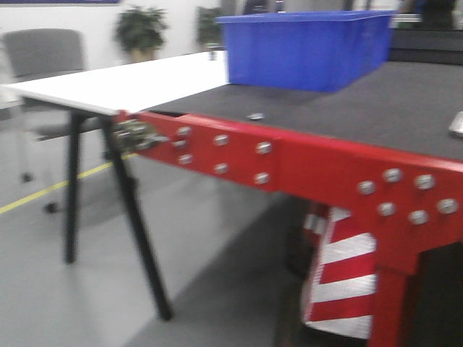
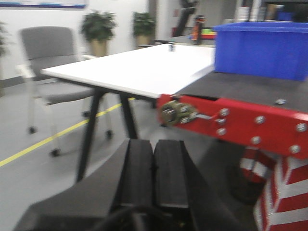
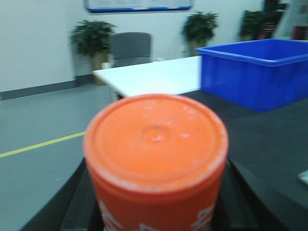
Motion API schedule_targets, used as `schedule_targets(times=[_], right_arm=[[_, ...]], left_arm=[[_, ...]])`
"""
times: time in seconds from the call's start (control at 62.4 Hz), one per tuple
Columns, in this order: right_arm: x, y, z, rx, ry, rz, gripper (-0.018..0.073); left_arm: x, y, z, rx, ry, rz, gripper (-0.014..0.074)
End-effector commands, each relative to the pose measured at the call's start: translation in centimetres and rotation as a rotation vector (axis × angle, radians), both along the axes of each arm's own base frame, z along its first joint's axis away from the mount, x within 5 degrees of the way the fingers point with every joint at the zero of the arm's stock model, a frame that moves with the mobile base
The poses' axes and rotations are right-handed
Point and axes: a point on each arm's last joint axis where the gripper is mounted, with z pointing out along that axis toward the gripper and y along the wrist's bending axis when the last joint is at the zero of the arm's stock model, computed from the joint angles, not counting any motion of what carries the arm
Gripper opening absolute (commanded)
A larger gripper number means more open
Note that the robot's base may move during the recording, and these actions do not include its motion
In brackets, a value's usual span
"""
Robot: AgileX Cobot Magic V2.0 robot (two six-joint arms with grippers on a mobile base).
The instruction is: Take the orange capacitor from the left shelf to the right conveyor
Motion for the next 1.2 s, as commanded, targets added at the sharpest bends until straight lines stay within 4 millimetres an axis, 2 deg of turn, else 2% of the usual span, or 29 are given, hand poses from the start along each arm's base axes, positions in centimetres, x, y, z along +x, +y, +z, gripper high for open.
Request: schedule_targets(times=[0.0,1.186], right_arm=[[-0.18,-0.09,1.62,0.027,-0.103,-0.005,0.0049],[-0.18,-0.09,1.62,0.027,-0.103,-0.005,0.0049]], left_arm=[[-0.05,-0.02,1.02,-0.015,-0.087,-0.005,-0.0105],[-0.05,-0.02,1.02,-0.015,-0.087,-0.005,-0.0105]])
